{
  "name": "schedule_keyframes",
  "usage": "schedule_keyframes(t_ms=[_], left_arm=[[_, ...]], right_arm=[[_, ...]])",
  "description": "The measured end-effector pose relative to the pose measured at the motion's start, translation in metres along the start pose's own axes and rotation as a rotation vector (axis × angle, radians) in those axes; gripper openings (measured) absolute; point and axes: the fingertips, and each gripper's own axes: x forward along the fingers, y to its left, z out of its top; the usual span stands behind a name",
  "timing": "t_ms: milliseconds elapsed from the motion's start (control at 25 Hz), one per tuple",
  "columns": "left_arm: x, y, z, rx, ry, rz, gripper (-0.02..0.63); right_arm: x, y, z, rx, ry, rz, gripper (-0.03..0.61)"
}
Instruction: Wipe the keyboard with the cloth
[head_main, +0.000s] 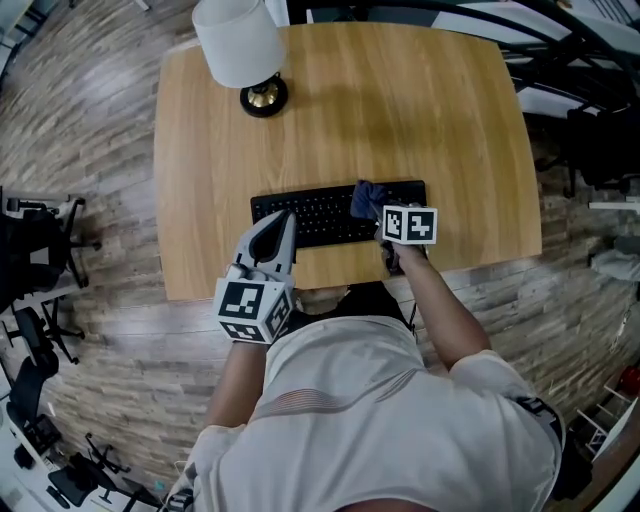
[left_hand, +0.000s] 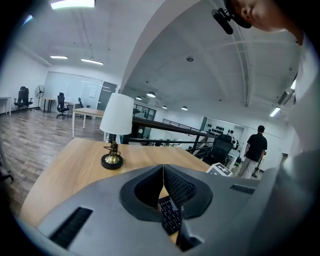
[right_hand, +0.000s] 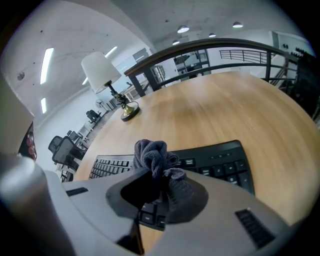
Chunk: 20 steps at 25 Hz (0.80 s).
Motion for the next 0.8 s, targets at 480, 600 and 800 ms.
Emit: schedule_keyframes(t_ms=[480, 600, 800], left_arm=[[0.037, -0.047, -0.009, -0.007, 0.017, -0.047, 0.015], [0.039, -0.052, -0.008, -0.006, 0.015, -0.058, 0.015], [0.029, -0.049, -0.007, -0.005, 0.022, -0.066, 0.015]], right_arm=[[-0.050, -0.125, 0.009, 0.085, -0.050, -0.149, 0.120], [-0.060, -0.145, 0.007, 0.107, -0.061, -0.188, 0.120], [-0.072, -0.159, 0.005, 0.137, -0.094, -0.253, 0.120]])
